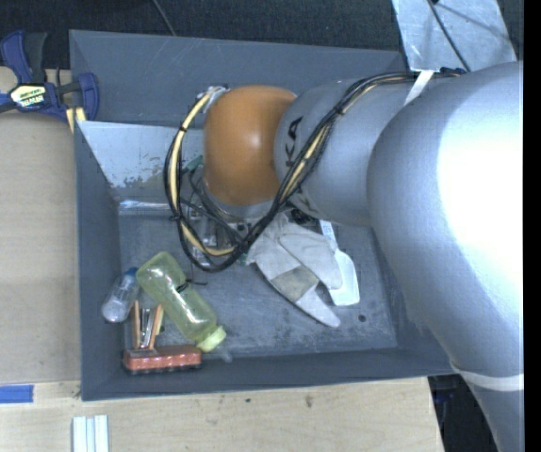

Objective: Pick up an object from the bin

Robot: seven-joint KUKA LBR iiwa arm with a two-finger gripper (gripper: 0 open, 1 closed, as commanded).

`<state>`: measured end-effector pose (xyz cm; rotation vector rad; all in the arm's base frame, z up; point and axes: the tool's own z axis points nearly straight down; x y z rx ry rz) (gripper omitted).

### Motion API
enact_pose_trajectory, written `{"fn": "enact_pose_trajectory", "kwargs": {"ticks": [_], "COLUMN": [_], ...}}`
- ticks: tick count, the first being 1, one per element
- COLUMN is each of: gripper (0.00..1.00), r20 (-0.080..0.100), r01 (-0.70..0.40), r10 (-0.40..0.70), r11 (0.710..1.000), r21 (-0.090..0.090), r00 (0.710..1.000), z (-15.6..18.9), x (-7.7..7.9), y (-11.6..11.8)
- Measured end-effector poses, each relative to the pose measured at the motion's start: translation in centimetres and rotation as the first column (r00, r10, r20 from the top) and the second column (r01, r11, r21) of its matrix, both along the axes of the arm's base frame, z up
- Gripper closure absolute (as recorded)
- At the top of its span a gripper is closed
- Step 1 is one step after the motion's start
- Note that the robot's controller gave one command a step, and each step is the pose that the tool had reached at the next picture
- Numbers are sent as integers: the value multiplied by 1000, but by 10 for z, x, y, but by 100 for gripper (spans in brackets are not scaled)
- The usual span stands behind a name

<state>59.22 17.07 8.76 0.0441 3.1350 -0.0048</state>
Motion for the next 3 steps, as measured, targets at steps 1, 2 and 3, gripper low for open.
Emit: {"fn": "enact_pose_trajectory", "kwargs": {"ticks": [1, 2, 3], "gripper": [0, 0, 0], "r20": [0, -7, -1], "r01": [0, 21, 28], "r10": [0, -21, -28], "r11": [1000, 1000, 1000], "r21": [0, 3, 5], "r00": [1000, 1000, 1000], "z": [0, 38, 53], "x": [0, 13, 17], "y": [0, -5, -11]}}
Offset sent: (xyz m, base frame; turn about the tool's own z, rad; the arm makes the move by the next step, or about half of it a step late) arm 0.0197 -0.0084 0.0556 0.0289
